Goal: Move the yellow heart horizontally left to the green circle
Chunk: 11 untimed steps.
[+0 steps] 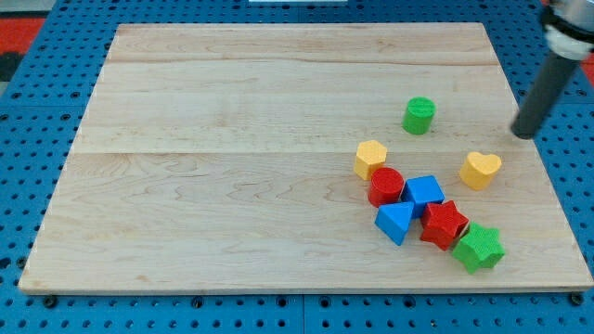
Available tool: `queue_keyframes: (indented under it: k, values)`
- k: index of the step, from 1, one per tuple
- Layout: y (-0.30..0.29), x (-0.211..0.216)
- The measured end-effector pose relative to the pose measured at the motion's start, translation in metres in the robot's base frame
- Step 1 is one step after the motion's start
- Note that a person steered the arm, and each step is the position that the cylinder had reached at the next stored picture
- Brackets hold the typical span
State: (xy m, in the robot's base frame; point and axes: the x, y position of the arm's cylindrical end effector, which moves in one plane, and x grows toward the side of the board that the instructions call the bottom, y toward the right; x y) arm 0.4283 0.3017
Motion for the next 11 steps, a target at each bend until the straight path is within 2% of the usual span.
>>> queue_keyframes:
  k: [1,2,4,5,6,8,9,11]
  values:
    - [0.036,0.066]
    - [-0.005,0.087]
    - [-0.029,0.062]
    - [-0.092,0.073]
    - [-0.132,0.049]
    - [-0.077,0.008]
    - [-0.149,0.01]
    - [-0.253,-0.026]
